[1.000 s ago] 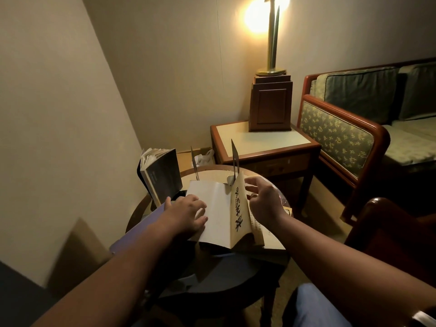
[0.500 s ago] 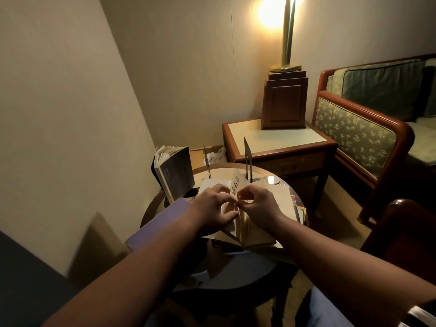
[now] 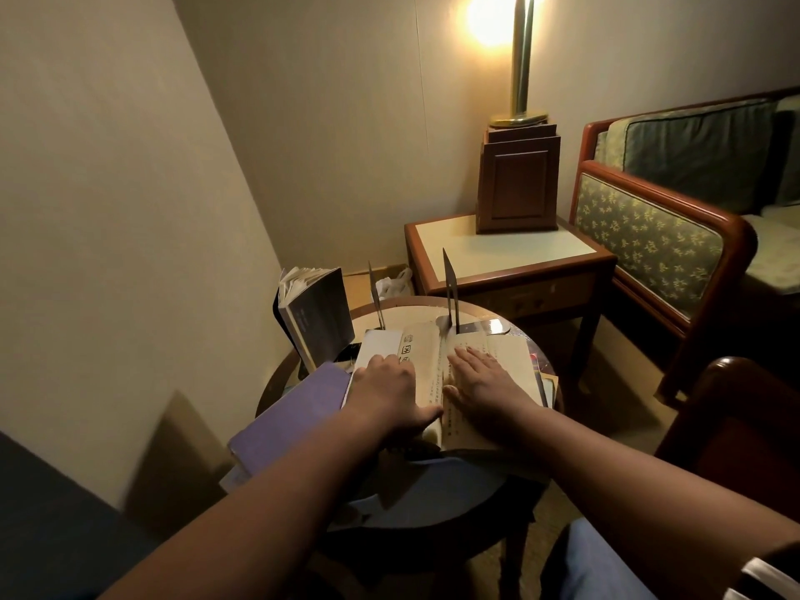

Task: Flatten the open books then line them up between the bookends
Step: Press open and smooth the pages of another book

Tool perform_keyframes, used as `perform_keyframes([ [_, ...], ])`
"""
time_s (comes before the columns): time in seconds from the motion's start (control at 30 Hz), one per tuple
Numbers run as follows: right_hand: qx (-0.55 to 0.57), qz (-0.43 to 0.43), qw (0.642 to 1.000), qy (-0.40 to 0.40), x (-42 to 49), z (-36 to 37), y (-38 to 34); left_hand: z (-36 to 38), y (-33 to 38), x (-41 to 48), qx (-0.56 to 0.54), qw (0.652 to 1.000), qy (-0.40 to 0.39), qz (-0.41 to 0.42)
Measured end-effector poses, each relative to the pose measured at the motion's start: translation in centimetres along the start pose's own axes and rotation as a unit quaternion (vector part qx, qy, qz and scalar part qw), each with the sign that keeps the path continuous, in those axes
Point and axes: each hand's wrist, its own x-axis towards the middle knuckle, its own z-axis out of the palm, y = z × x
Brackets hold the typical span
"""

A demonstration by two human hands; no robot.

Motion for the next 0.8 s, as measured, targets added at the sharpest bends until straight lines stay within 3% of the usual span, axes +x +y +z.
perform_keyframes([
  [0.2, -0.039, -0.006, 0.999, -0.02, -0.5, 0.0, 0.0, -1.1, -0.8, 0.1, -0.188, 0.979, 0.03, -0.071],
  [0.3, -0.039, -0.01, 0.999, -0.023, -0.6, 0.0, 0.1, -1.7, -2.4, 0.2, -0.152, 0.982, 0.059, -0.099],
  [0.4, -0.041, -0.008, 0.999, -0.023, -0.6, 0.0, 0.1, -1.6, -3.0, -0.1, -0.091, 0.991, 0.013, -0.097],
  [0.57, -0.048, -0.016, 0.998, -0.039, -1.3, -0.1, 0.4, -0.8, -3.0, -0.2, 0.032, 0.995, -0.082, 0.048],
  [0.8, -0.052, -0.022, 0.996, -0.069, -2.8, -1.5, -0.1, 1.8, -3.2, -2.1, -0.036, 0.989, -0.128, 0.06],
])
